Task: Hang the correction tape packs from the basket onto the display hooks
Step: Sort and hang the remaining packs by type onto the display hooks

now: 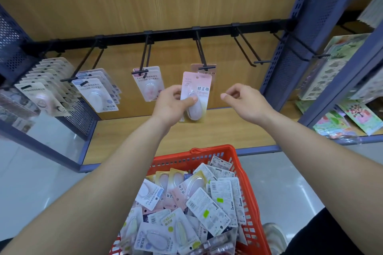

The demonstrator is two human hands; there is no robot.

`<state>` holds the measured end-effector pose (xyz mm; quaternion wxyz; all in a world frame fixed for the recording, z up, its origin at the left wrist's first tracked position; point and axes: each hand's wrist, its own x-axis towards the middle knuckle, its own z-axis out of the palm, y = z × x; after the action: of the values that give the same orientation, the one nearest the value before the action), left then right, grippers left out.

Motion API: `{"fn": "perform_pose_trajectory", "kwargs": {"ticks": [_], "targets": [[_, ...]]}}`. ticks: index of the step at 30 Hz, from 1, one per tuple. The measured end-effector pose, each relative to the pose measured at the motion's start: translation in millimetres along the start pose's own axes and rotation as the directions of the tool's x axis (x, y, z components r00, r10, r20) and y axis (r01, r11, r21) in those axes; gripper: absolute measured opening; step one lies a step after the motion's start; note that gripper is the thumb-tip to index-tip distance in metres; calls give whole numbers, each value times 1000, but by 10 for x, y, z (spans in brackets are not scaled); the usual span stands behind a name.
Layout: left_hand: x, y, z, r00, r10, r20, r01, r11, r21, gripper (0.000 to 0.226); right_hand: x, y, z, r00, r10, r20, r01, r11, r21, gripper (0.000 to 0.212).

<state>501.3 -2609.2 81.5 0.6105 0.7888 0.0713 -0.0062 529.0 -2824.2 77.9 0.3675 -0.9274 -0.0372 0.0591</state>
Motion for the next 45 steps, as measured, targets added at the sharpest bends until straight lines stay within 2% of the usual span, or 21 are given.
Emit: {"fn": "perform_pose_trajectory", "kwargs": {"ticks": [5, 12, 23, 31, 36, 41, 45], "targets": [[226, 43, 200, 999, 31, -33, -31, 999, 17, 23, -94, 72, -135, 992, -35, 118, 51, 989, -136, 33], [296, 31, 282, 999, 7, -39, -5, 999, 41, 25, -134, 89, -133, 976, -75, 204, 104, 986, -133, 37], [294, -71, 315, 997, 6, -81, -6, 1000, 2, 24, -162, 166, -92, 966, -70, 249, 118, 976, -184, 42], [518, -18, 360, 986, -44, -159, 52, 998, 47, 31, -146, 217, -49, 961, -49, 272, 113, 968, -224, 39], [460, -150, 188, 979, -124, -159, 156, 966, 208, 70, -165, 237, 39, 951, -36, 306, 124, 954, -273, 39], [-360, -774, -186, 980, -200, 11, 175, 882, 438, 56, -237, 272, 265, 938, 15, 347, 136, 904, -405, 45], [-908, -1368, -442, 936, -337, 107, 181, 716, 674, 57, -478, 352, 493, 909, 32, 416, 208, 828, -520, 41]]}}
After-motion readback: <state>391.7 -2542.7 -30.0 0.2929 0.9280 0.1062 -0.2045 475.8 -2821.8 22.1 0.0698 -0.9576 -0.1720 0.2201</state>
